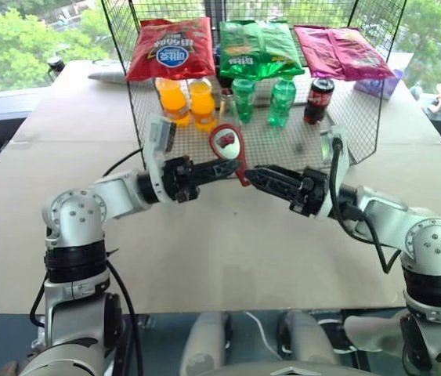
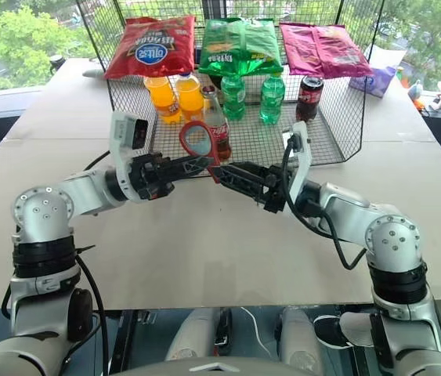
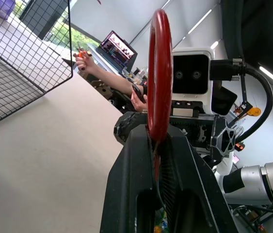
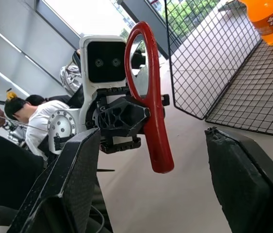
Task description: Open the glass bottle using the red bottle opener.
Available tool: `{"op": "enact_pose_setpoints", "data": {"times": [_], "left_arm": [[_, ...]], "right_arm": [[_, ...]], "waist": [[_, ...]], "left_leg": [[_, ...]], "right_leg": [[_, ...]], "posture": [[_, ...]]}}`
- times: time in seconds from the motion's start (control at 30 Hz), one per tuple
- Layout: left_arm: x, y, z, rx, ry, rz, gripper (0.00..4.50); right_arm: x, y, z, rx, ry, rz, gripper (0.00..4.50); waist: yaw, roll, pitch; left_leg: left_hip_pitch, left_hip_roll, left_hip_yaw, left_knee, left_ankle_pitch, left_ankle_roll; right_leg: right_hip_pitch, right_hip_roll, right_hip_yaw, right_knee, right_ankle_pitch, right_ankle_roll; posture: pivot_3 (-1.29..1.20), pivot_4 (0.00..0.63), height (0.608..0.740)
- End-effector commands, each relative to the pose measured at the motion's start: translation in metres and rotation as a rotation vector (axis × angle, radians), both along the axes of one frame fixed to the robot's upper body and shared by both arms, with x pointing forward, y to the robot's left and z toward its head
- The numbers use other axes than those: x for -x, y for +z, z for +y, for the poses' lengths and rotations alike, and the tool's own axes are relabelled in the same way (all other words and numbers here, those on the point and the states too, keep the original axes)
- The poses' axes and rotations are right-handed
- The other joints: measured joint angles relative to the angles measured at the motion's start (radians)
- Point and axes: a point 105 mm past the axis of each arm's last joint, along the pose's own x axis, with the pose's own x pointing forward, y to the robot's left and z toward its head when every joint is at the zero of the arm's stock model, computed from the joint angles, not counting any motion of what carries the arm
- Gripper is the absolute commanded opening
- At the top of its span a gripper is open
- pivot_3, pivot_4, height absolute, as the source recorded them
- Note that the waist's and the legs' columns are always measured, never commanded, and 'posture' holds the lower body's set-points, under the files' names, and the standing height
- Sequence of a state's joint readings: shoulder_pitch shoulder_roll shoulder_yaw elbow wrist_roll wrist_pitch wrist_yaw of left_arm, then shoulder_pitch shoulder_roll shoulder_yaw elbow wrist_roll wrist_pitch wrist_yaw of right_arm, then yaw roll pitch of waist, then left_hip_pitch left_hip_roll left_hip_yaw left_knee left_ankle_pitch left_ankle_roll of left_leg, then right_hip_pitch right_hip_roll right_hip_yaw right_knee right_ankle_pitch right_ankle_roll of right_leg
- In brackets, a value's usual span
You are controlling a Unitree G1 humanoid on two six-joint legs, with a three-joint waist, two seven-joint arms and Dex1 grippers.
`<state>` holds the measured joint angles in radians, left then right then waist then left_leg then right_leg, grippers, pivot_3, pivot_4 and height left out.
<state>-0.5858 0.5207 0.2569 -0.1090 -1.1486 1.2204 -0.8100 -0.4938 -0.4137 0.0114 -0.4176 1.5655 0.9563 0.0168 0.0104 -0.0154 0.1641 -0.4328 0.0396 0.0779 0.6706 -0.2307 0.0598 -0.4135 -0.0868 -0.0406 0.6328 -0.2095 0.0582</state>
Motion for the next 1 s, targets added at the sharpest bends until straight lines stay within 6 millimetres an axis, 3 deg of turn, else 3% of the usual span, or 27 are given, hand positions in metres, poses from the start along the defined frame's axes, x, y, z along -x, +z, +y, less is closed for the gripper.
{"op": "enact_pose_setpoints", "data": {"times": [0.03, 0.1, 0.23, 0.87, 0.97, 1.0], "left_arm": [[0.008, 0.009, -0.005, 0.01, -0.034, -0.056, 0.0], [0.009, 0.009, -0.005, 0.009, -0.037, -0.058, 0.0], [0.011, 0.009, -0.006, 0.007, -0.042, -0.063, 0.0], [0.013, 0.01, -0.009, 0.018, -0.044, -0.086, 0.0], [0.015, 0.012, -0.012, 0.024, -0.057, -0.093, 0.0], [0.016, 0.012, -0.013, 0.025, -0.061, -0.095, 0.0]], "right_arm": [[0.006, 0.009, 0.005, -0.014, 0.038, -0.023, 3.11], [0.007, 0.008, 0.006, -0.008, 0.042, -0.022, 2.48], [0.008, 0.006, 0.009, 0.007, 0.059, -0.018, 0.54], [0.016, 0.004, 0.011, -0.037, 0.128, -0.001, 0.54], [0.017, 0.007, 0.01, -0.071, 0.151, 0.009, 1.34], [0.017, 0.007, 0.01, -0.078, 0.152, 0.013, 1.85]], "waist": [[0.0, 0.0, 0.0], [0.0, 0.0, 0.0], [-0.001, 0.0, 0.0], [-0.001, 0.0, 0.0], [-0.001, 0.0, 0.0], [-0.001, 0.0, 0.0]], "left_leg": [[0.0, 0.0, 0.0, 0.0, 0.0, 0.0], [0.0, 0.0, 0.0, 0.0, 0.0, 0.0], [0.0, 0.0, 0.0, 0.0, 0.0, 0.0], [0.0, 0.001, 0.0, 0.0, 0.0, 0.0], [0.0, 0.001, 0.0, 0.0, 0.0, 0.0], [0.0, 0.001, 0.0, 0.0, 0.0, 0.0]], "right_leg": [[0.0, 0.0, 0.0, 0.0, 0.0, 0.0], [0.0, 0.0, 0.0, 0.0, 0.0, 0.0], [0.0, 0.0, 0.0, 0.0, -0.001, -0.002], [0.0, 0.0, 0.0, 0.0, -0.002, -0.003], [-0.001, 0.0, 0.0, 0.0, -0.002, -0.003], [-0.001, 0.0, 0.0, 0.0, -0.002, -0.003]], "posture": [[0.0, 0.15, 0.74], [0.0, 0.15, 0.74], [0.0, 0.15, 0.74], [0.0, 0.15, 0.74], [0.0, 0.15, 0.74], [0.0, 0.15, 0.74]]}}
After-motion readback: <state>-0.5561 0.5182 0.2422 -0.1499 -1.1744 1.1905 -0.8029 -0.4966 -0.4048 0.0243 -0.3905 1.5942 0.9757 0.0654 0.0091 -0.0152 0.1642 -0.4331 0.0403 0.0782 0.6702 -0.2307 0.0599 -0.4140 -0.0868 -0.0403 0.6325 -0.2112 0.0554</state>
